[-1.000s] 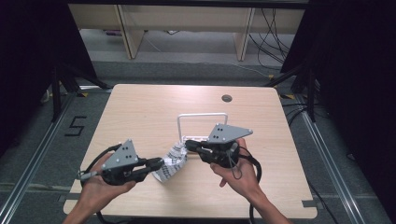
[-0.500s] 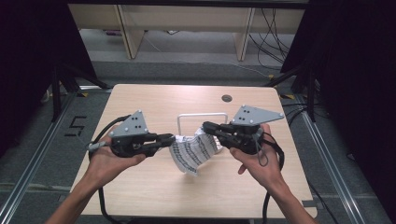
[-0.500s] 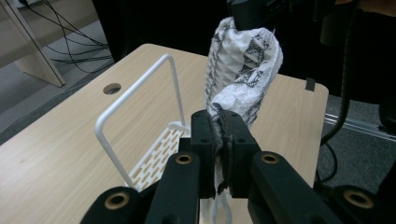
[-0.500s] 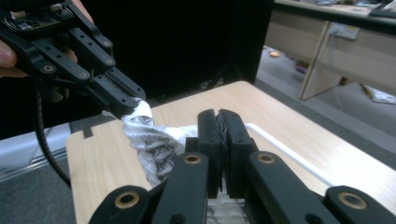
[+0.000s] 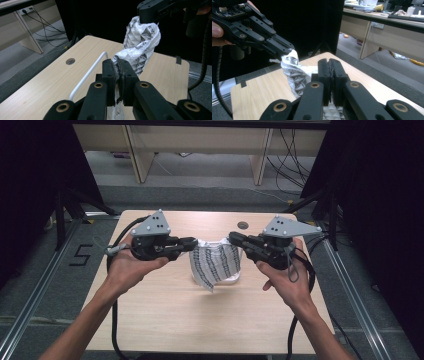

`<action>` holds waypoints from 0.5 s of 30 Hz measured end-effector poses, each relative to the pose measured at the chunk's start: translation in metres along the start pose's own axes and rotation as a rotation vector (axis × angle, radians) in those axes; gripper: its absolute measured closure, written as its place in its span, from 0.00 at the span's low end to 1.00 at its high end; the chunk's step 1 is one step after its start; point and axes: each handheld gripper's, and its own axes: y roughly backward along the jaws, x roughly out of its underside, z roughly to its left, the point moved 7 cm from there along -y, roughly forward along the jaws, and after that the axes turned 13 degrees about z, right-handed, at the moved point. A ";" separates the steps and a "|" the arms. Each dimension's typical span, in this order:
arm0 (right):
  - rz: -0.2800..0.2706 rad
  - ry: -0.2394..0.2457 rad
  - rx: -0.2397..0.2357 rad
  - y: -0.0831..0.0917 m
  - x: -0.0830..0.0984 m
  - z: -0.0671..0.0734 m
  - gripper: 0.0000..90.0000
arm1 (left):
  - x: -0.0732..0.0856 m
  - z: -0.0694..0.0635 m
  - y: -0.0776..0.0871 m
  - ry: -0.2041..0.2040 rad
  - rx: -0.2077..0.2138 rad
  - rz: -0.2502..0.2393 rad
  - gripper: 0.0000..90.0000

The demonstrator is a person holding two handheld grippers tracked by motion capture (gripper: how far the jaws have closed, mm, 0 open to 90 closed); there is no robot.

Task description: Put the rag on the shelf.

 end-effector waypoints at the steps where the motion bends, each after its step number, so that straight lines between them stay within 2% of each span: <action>1: 0.005 -0.008 -0.003 0.000 0.000 -0.001 0.98 | -0.002 0.002 -0.001 0.005 -0.004 0.000 0.93; 3: -0.001 0.005 0.015 -0.001 -0.003 -0.005 0.98 | -0.005 0.005 -0.002 0.009 -0.007 0.001 0.93; 4: 0.001 -0.009 0.014 -0.001 -0.004 -0.006 0.98 | -0.007 0.007 -0.003 0.010 -0.010 0.001 0.93; 6: -0.004 -0.005 0.021 -0.002 -0.006 -0.009 0.98 | -0.010 0.010 -0.004 0.018 -0.013 -0.004 0.93; 7: -0.007 -0.020 0.013 -0.002 -0.007 -0.009 0.98 | -0.011 0.012 -0.004 0.020 -0.016 -0.006 0.93; 15: -0.016 -0.045 0.027 -0.005 -0.011 -0.022 0.98 | -0.023 0.027 -0.005 0.052 -0.036 -0.029 0.93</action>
